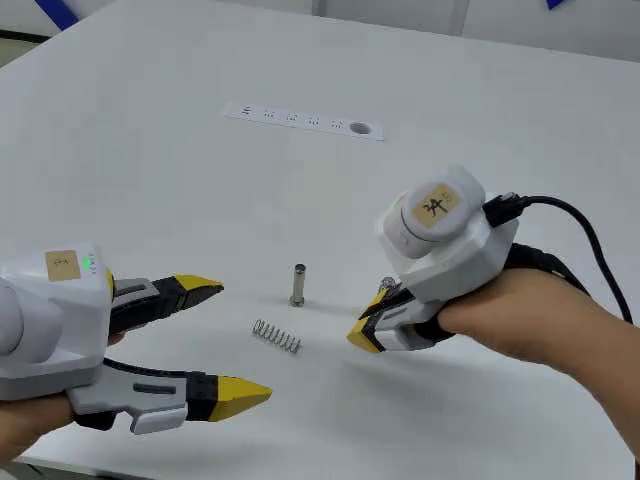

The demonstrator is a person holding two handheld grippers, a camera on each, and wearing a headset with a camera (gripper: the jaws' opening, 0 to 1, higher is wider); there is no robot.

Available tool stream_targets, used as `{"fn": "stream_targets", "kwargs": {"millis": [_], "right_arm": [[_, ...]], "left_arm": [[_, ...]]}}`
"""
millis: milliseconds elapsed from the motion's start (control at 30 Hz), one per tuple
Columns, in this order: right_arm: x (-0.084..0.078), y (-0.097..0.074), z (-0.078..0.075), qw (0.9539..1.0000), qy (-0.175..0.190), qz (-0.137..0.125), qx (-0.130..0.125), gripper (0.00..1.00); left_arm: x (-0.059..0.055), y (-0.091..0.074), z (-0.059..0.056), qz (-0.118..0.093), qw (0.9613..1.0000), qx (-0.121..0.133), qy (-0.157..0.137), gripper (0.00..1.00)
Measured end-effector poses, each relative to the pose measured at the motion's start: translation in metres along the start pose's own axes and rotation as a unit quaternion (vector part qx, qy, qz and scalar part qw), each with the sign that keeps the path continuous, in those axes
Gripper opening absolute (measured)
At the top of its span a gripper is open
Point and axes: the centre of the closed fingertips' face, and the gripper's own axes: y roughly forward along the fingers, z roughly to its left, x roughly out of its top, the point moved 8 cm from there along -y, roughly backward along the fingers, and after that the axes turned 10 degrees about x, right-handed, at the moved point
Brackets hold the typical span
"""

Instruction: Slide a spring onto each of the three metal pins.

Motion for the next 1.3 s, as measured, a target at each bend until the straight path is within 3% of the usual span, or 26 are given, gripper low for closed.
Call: {"fn": "stream_targets", "kwargs": {"millis": [400,800,1300], "right_arm": [[0.019,0.027,0.015,0.9989,-0.041,0.000,0.024,0.15],[0.020,0.048,0.012,0.9987,-0.042,0.001,0.028,0.15],[0.019,0.053,0.010,0.9983,-0.052,0.012,0.025,0.12]], "left_arm": [[0.001,0.001,0.000,0.001,1.0000,0.002,0.001,0.74],[0.001,0.000,0.000,0.006,1.0000,0.004,0.000,0.74],[0.000,0.000,0.000,0.009,1.0000,0.003,-0.001,0.73]]}}
